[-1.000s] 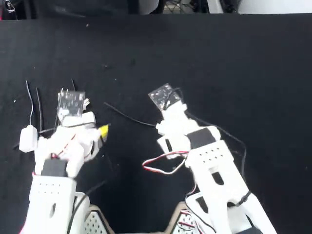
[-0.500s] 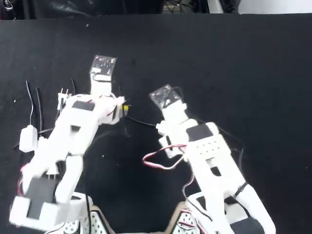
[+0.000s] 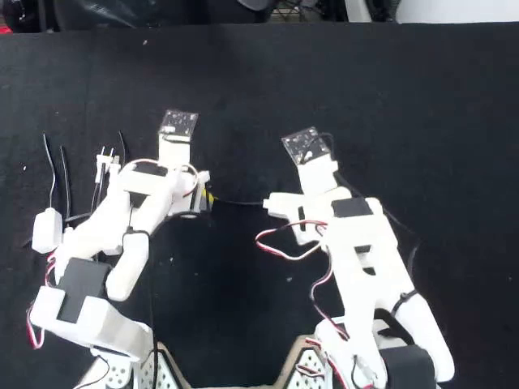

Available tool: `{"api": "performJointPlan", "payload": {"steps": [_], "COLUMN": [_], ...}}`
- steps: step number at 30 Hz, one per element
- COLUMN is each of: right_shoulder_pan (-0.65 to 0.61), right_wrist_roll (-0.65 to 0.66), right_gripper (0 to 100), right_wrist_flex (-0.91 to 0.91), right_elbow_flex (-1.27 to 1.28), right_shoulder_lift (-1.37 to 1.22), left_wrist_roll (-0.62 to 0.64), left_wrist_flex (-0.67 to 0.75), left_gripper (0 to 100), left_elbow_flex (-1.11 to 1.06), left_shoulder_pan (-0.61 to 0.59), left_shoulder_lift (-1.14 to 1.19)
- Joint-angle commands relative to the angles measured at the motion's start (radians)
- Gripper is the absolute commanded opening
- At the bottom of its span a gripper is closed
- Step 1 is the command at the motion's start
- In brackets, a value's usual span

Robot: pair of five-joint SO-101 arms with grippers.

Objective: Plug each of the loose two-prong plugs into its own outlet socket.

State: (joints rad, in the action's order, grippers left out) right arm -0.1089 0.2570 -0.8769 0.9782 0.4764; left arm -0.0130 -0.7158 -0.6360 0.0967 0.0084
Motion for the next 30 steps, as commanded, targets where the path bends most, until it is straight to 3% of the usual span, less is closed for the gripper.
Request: {"api": "performJointPlan", "payload": {"steps": [1,8,15,22,26,30], "right_shoulder_pan": [0.025,0.020,0.008,-0.212,-0.354,-0.387], "right_wrist_roll": [0.009,0.009,0.011,0.009,0.006,0.003], "right_gripper": [1.1,1.1,1.1,1.1,1.1,1.1], "right_wrist_flex": [0.015,-0.150,-0.167,-0.216,-0.115,0.106], "right_elbow_flex": [-0.079,-0.174,-0.174,-0.077,0.041,0.199], "right_shoulder_lift": [-0.002,0.007,0.024,0.206,0.262,0.268], "left_wrist_roll": [-0.003,-0.003,-0.003,0.008,0.008,0.008], "left_wrist_flex": [-0.005,-0.014,-0.100,-0.054,0.000,0.003], "left_gripper": [26,26,26,26,26,26], "left_elbow_flex": [-0.058,-0.136,-0.246,-0.363,-0.432,-0.455], "left_shoulder_pan": [0.005,-0.019,-0.074,-0.090,-0.087,-0.096], "left_shoulder_lift": [-0.100,-0.265,-0.519,-0.628,-0.632,-0.637]}}
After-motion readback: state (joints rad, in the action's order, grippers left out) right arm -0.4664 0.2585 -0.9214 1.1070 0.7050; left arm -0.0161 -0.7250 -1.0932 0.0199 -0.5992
